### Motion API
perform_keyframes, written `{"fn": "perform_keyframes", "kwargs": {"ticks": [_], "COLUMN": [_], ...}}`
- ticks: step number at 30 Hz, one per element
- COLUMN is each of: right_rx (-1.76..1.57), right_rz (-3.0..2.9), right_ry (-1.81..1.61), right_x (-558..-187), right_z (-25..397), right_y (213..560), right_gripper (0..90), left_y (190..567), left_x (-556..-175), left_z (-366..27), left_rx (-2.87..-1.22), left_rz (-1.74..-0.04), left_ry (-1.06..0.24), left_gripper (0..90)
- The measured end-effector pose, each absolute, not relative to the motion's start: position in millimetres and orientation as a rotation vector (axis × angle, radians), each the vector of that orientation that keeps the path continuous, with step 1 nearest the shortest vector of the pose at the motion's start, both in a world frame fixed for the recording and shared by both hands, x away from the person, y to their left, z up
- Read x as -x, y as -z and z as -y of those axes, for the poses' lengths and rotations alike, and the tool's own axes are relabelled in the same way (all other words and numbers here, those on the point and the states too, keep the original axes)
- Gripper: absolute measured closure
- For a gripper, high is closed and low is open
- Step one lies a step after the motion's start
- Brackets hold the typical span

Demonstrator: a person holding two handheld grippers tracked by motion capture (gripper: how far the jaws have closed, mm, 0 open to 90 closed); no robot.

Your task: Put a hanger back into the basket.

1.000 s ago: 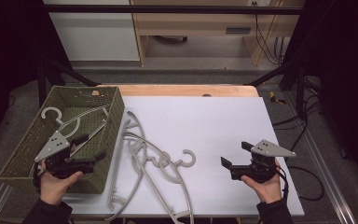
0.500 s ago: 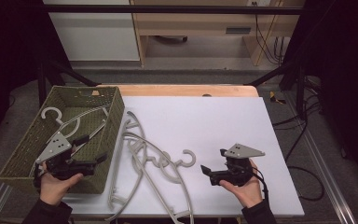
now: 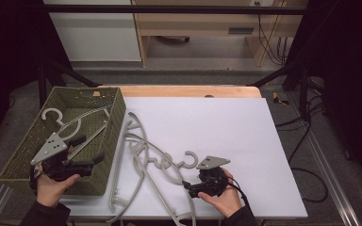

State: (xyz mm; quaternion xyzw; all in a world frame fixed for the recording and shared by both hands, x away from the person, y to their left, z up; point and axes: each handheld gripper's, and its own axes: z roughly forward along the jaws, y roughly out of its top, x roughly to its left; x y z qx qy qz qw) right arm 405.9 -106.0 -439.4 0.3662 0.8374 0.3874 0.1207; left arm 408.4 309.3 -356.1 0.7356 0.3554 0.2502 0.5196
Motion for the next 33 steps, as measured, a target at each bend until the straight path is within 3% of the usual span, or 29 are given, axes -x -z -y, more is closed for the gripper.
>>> {"fn": "perform_keyframes", "kwargs": {"ticks": [15, 16, 24, 33], "right_rx": [-1.050, -1.074, -1.073, -1.161], "right_rz": [-2.579, -2.586, -2.579, -2.563], "right_ry": [-0.988, -0.964, -0.944, -0.946], "right_x": [-404.8, -404.2, -404.4, -407.3], "right_z": [82.4, 81.0, 81.2, 84.8], "right_y": [468.2, 469.1, 469.5, 466.2], "right_gripper": [44.7, 50.4, 68.6, 75.3], "left_y": [355.8, 356.1, 357.1, 356.8], "left_x": [-408.1, -408.4, -408.5, -408.1], "left_z": [-311.1, -310.7, -309.7, -309.1], "left_rx": [-1.766, -1.766, -1.770, -1.772], "left_rz": [-0.853, -0.855, -0.858, -0.854], "left_ry": [-0.607, -0.606, -0.602, -0.602], "left_gripper": [9.5, 9.4, 9.8, 10.1]}}
